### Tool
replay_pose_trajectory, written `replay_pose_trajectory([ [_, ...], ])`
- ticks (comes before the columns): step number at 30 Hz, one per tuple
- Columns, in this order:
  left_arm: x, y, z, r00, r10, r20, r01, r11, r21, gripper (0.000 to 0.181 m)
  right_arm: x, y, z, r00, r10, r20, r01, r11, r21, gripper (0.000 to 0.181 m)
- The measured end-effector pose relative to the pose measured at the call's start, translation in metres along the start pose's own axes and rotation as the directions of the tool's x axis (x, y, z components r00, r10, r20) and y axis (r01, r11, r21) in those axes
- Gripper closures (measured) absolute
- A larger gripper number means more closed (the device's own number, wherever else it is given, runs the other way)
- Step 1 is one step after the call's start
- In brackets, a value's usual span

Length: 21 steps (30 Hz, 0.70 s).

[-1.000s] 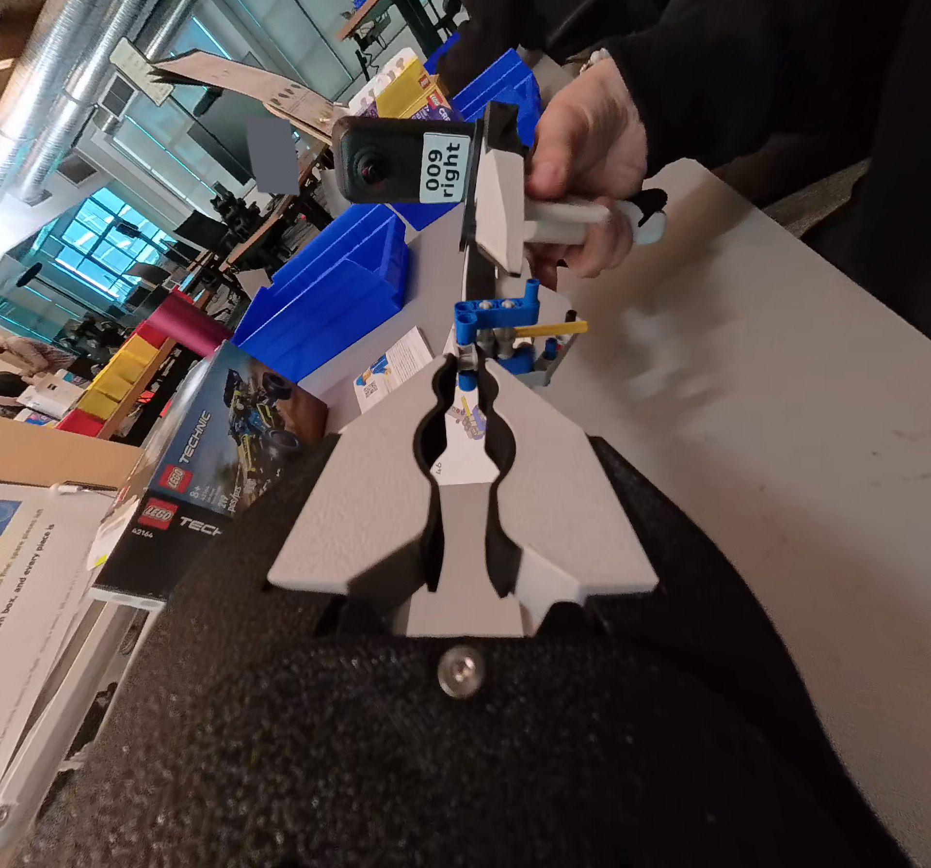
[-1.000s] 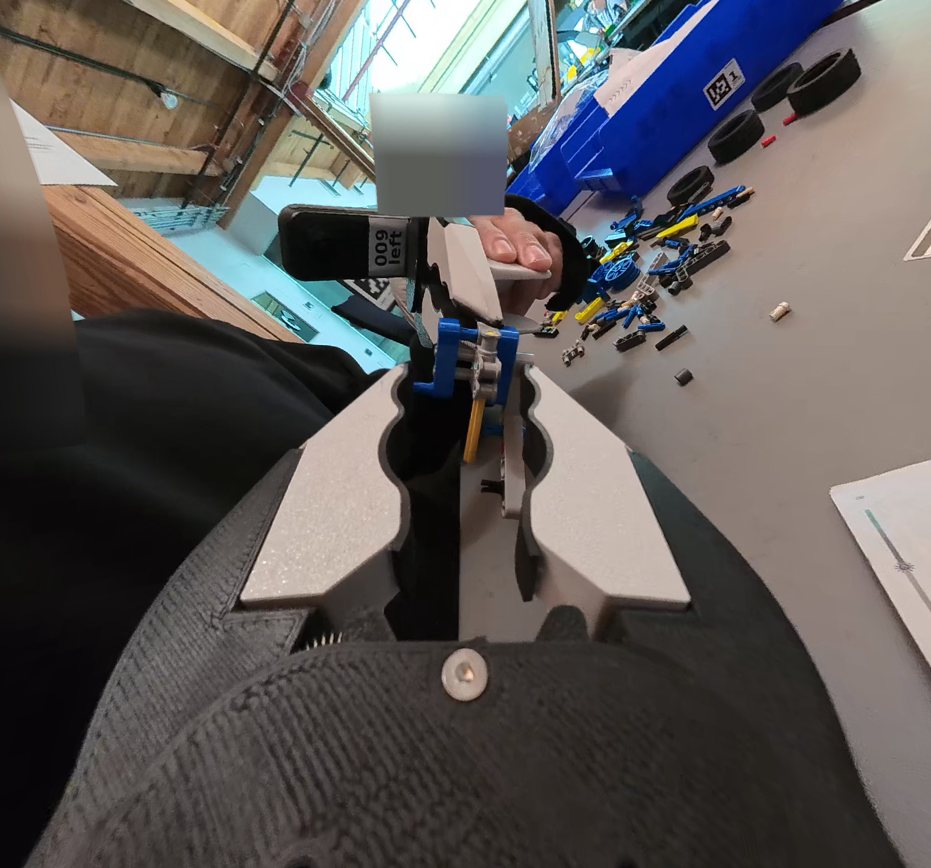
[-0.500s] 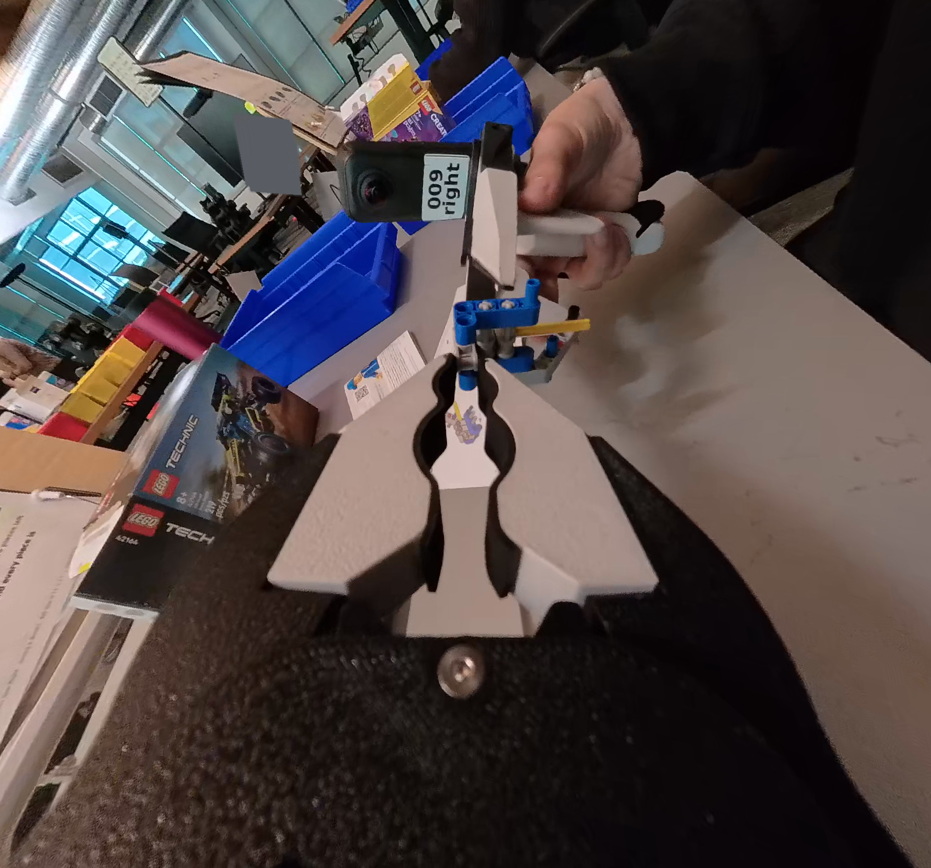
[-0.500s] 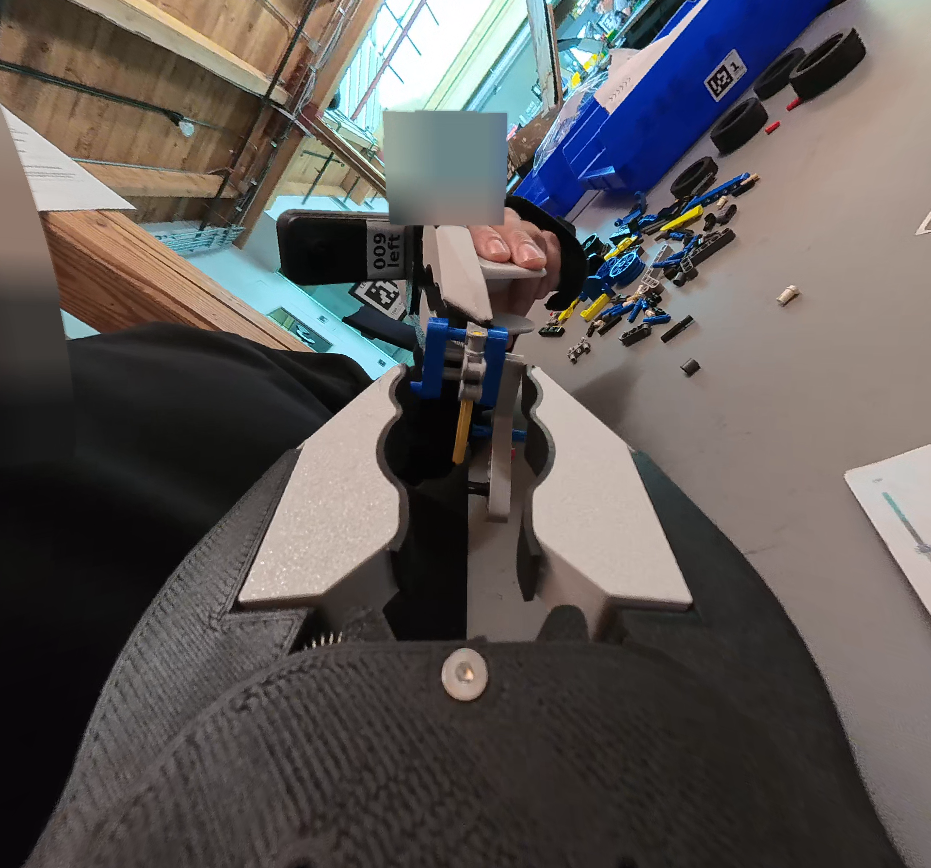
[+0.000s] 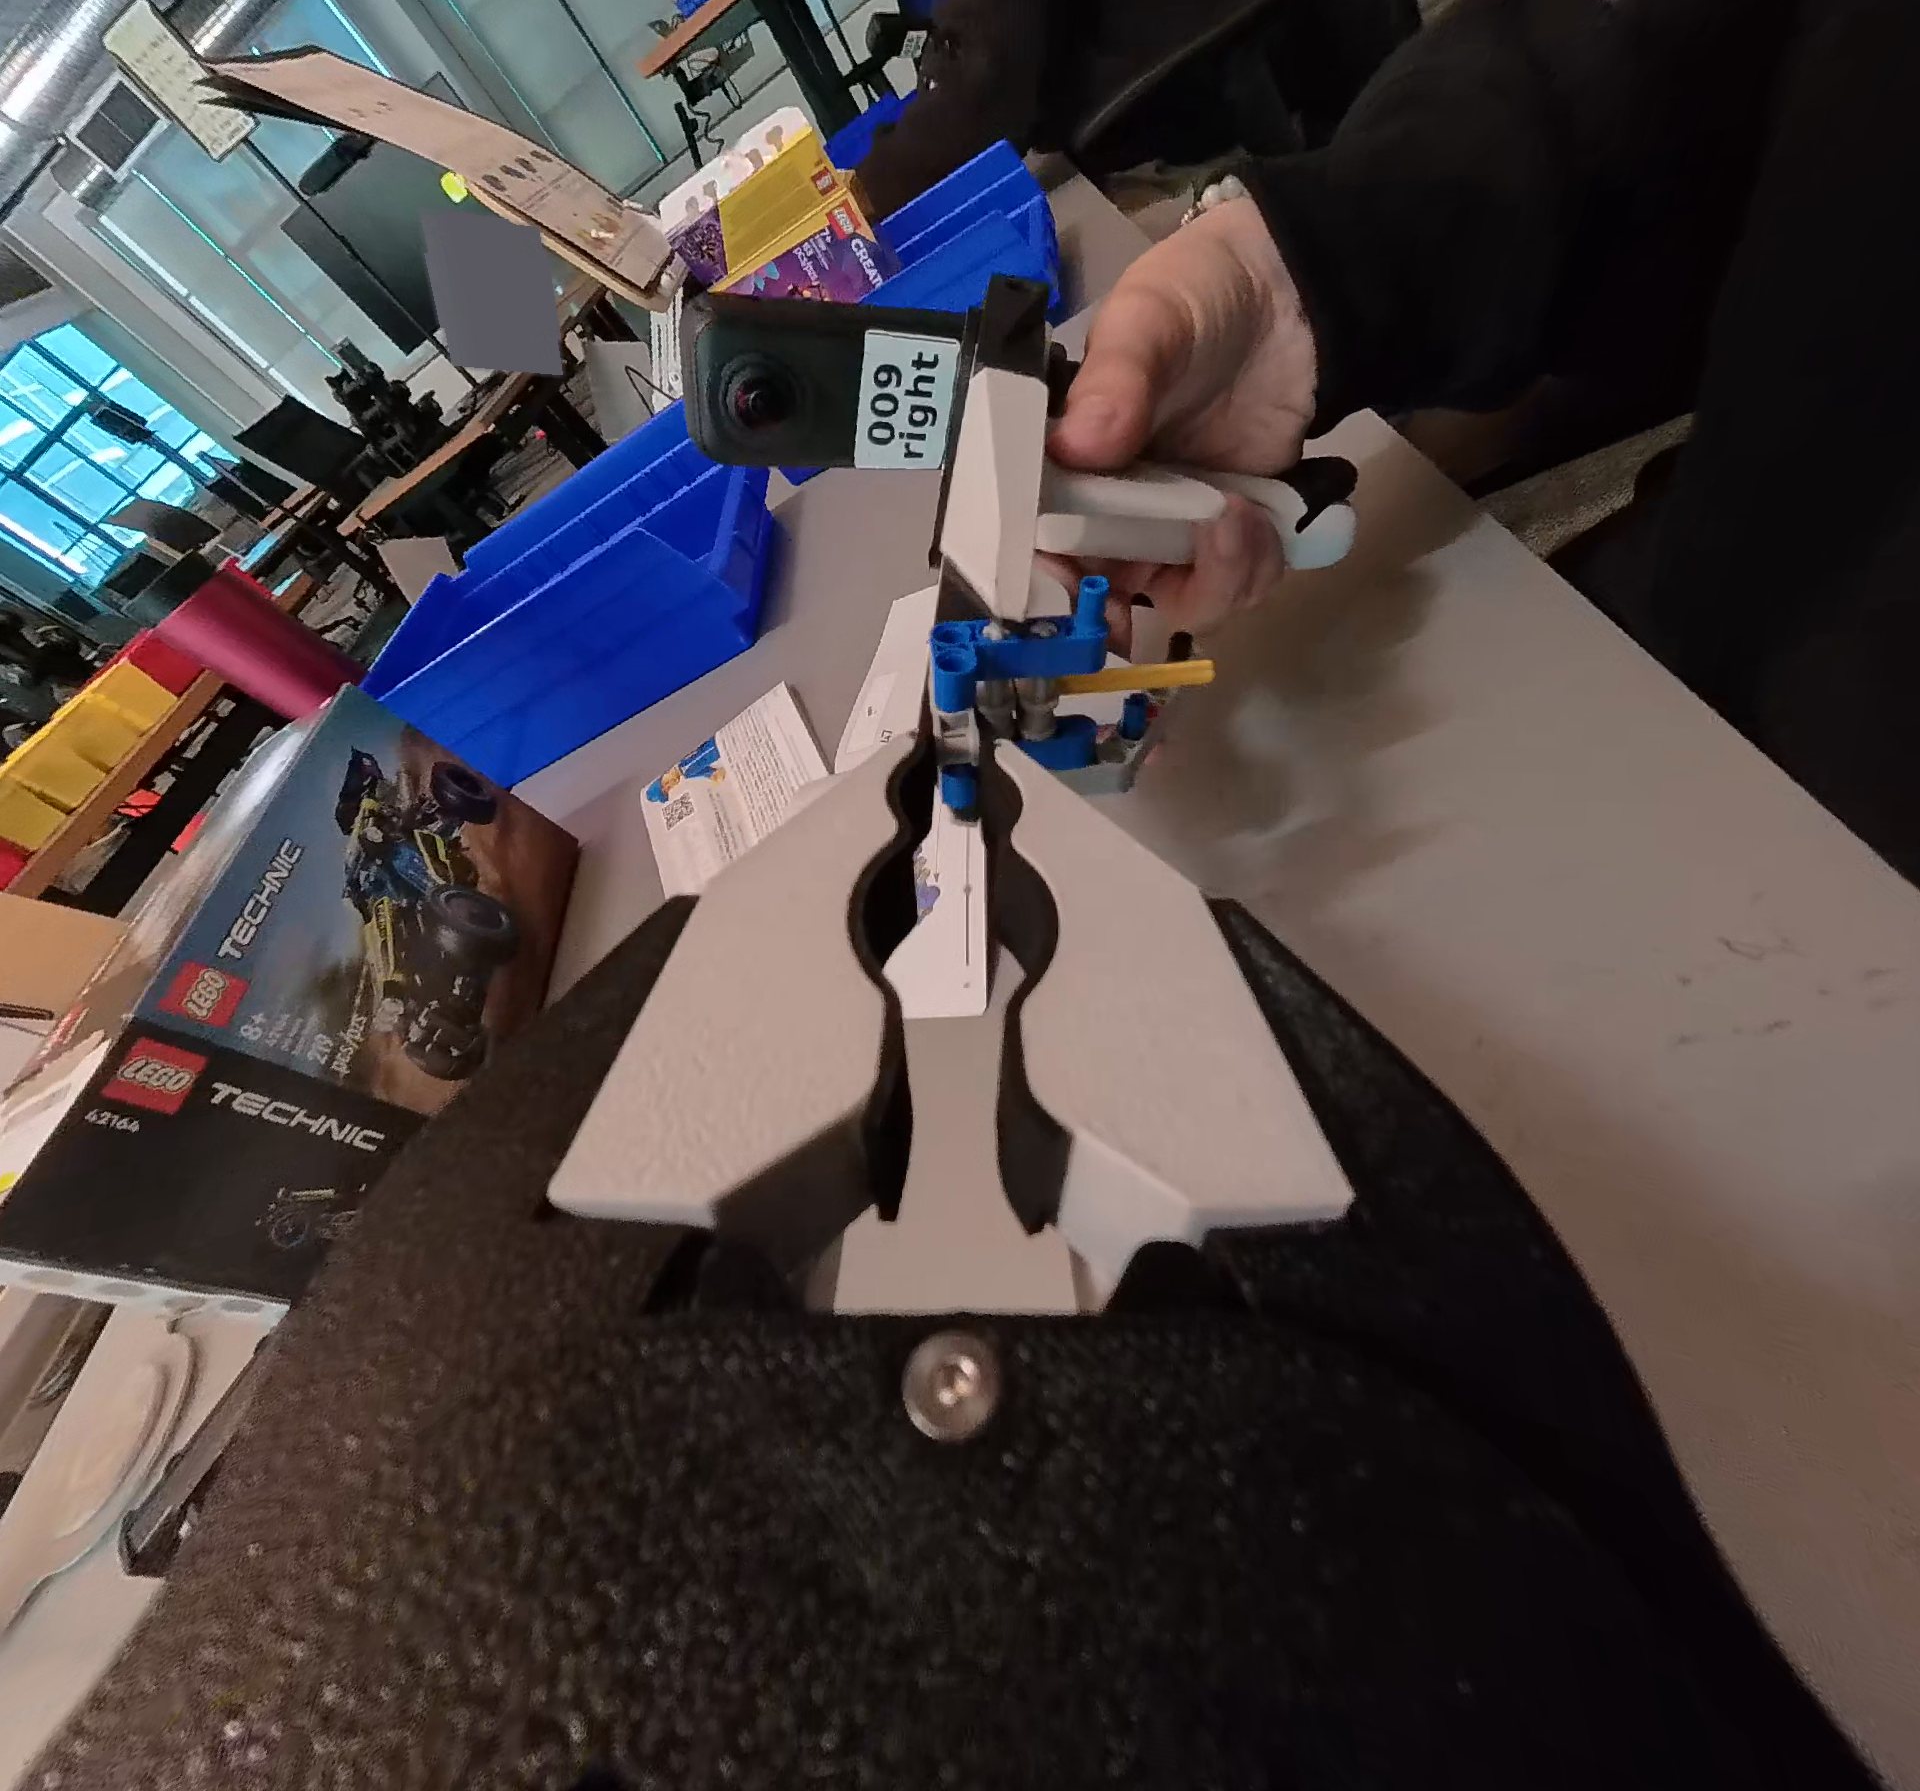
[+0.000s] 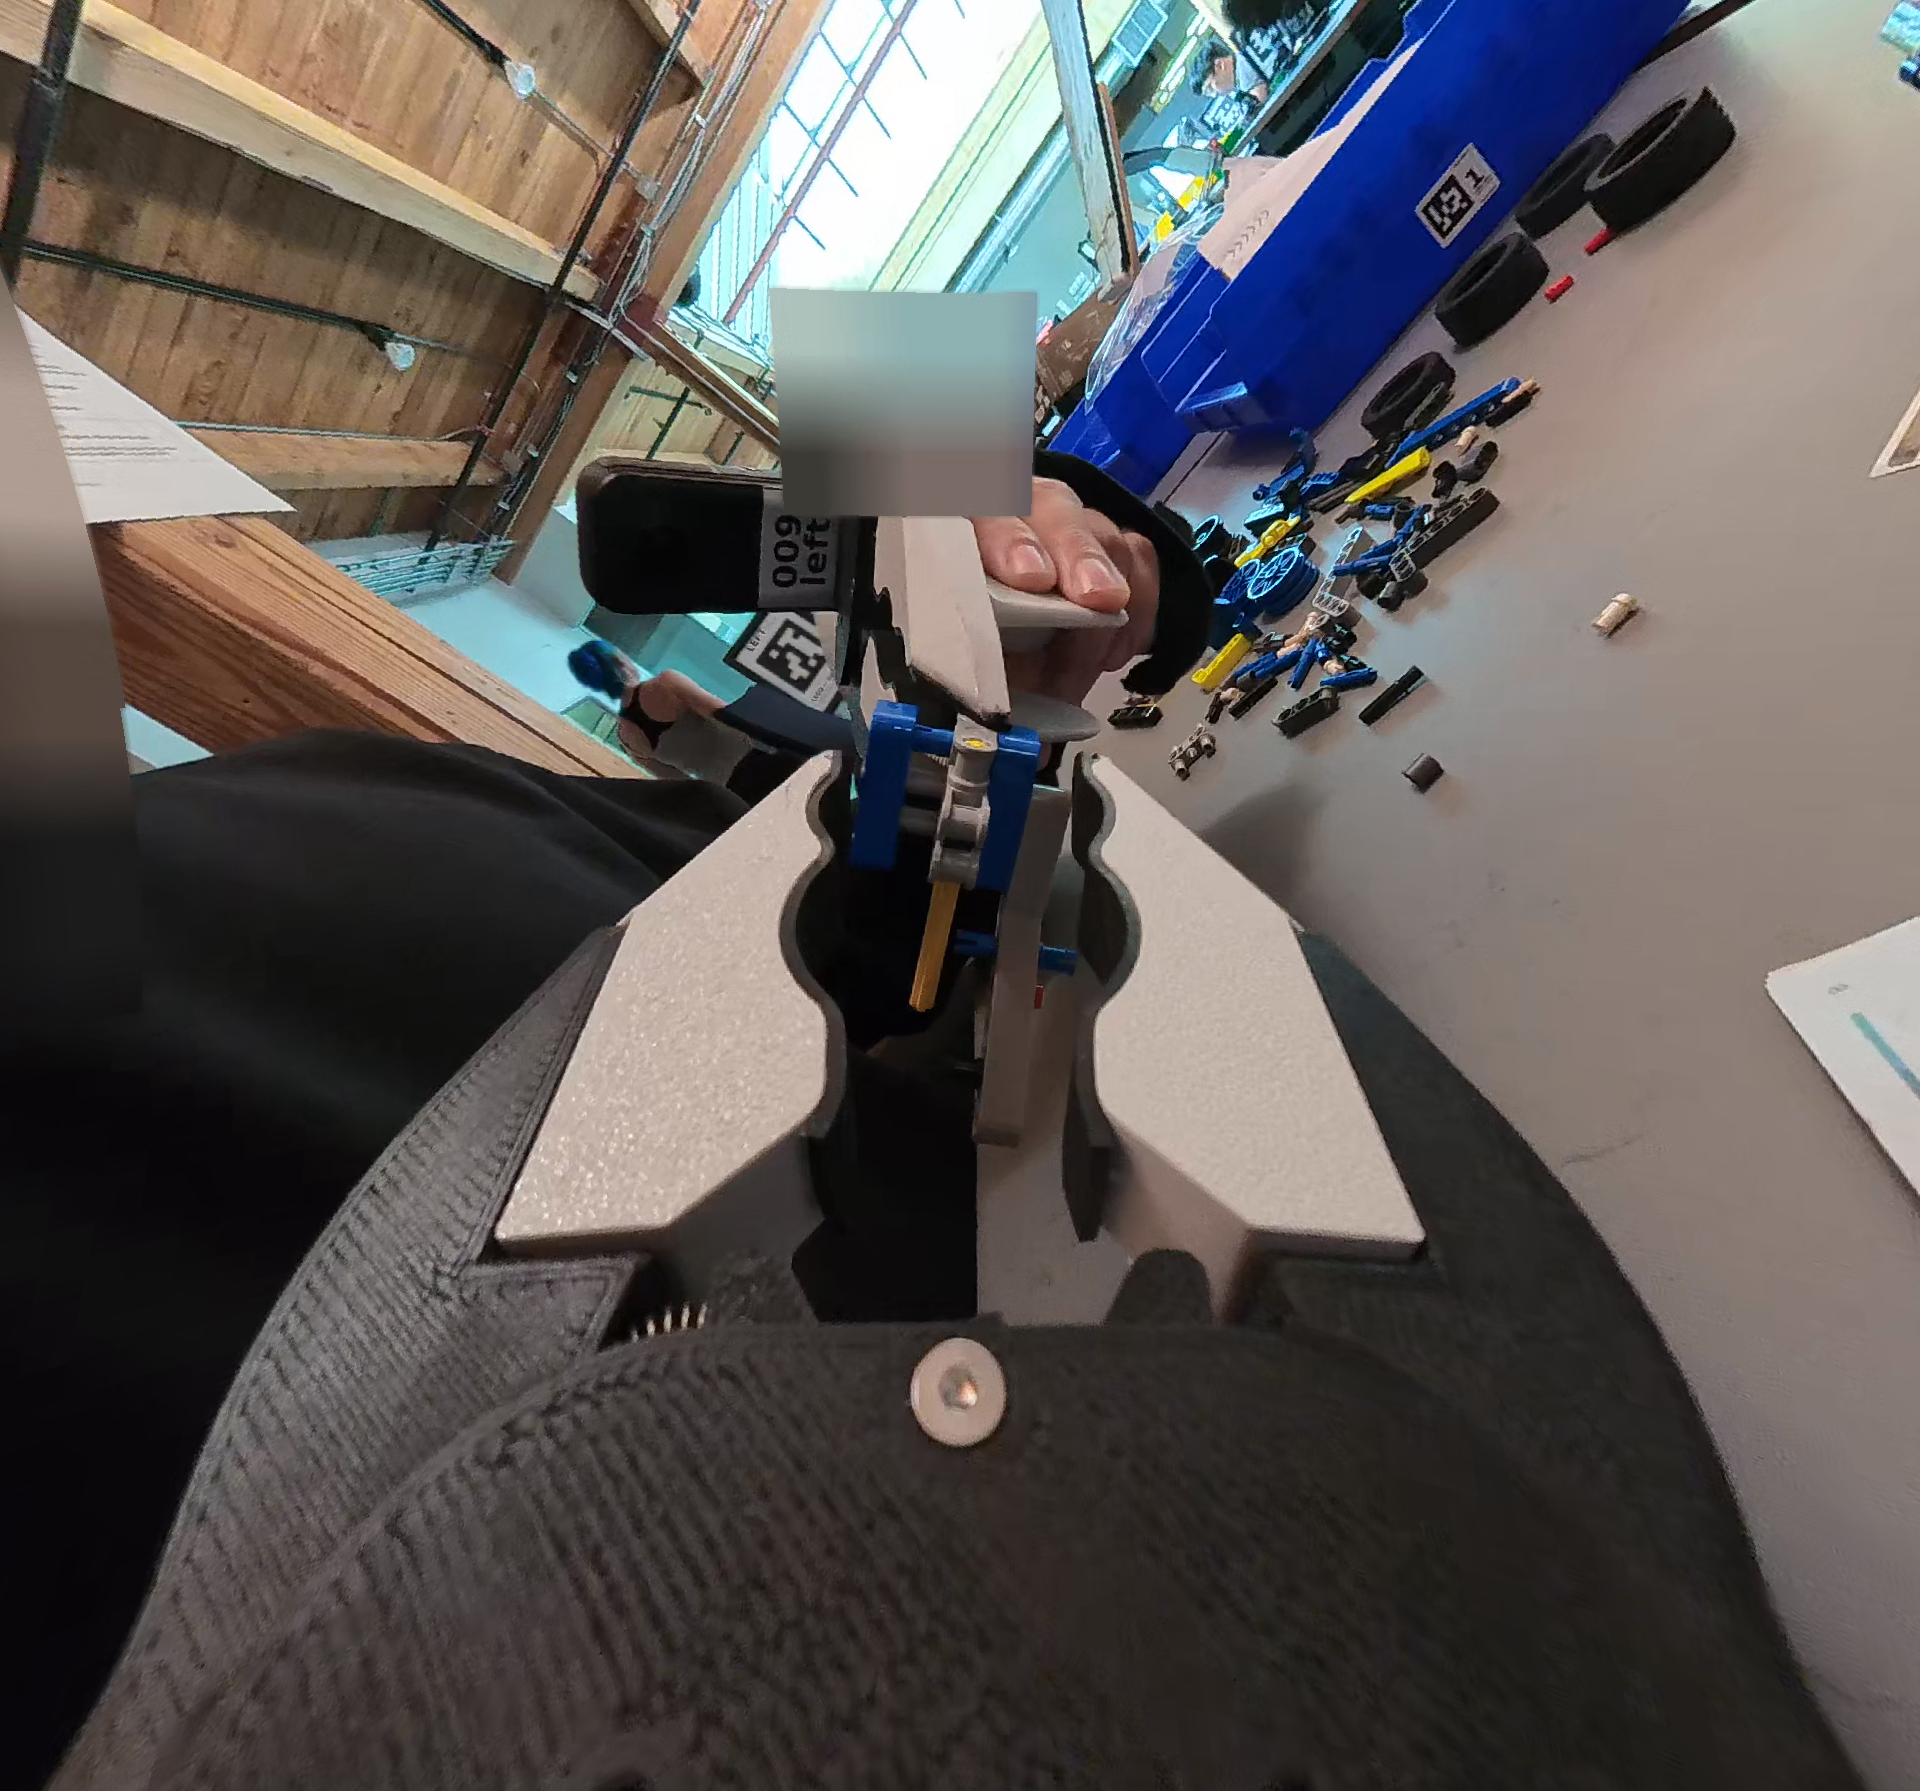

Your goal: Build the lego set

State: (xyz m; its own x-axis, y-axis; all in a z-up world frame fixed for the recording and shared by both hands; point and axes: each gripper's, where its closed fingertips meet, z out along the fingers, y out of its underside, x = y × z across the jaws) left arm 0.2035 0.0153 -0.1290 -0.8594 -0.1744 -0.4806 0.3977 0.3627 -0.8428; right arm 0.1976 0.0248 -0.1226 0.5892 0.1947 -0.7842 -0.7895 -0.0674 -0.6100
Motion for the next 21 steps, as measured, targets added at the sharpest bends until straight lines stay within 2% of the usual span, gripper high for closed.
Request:
replay_pose_trajectory([
  [3,-0.001,0.0,0.0,1.0,0.023,0.012,-0.023,1.0,-0.006,0.176,-0.004,-0.006,-0.001,1.0,0.008,0.026,-0.009,0.999,0.032,0.145],
  [6,-0.001,-0.007,0.0,0.984,0.169,0.055,-0.167,0.985,-0.039,0.176,-0.001,-0.002,0.0,0.998,-0.058,-0.018,0.058,0.998,0.002,0.134],
  [9,-0.001,-0.01,0.002,0.935,0.344,0.08,-0.333,0.934,-0.129,0.176,-0.005,-0.004,-0.001,0.988,-0.151,-0.017,0.151,0.989,-0.003,0.134],
  [13,0.0,-0.019,0.002,0.842,0.53,0.101,-0.503,0.839,-0.209,0.176,-0.021,-0.005,-0.004,0.958,-0.283,0.053,0.284,0.959,-0.007,0.15],
  [16,0.002,-0.026,0.002,0.805,0.585,0.101,-0.557,0.803,-0.214,0.177,-0.028,-0.002,-0.006,0.922,-0.38,0.071,0.382,0.924,-0.02,0.151],
  [21,0.003,-0.031,0.002,0.768,0.632,0.105,-0.6,0.768,-0.225,0.177,-0.032,-0.002,-0.01,0.888,-0.456,0.062,0.459,0.888,-0.036,0.152],
])
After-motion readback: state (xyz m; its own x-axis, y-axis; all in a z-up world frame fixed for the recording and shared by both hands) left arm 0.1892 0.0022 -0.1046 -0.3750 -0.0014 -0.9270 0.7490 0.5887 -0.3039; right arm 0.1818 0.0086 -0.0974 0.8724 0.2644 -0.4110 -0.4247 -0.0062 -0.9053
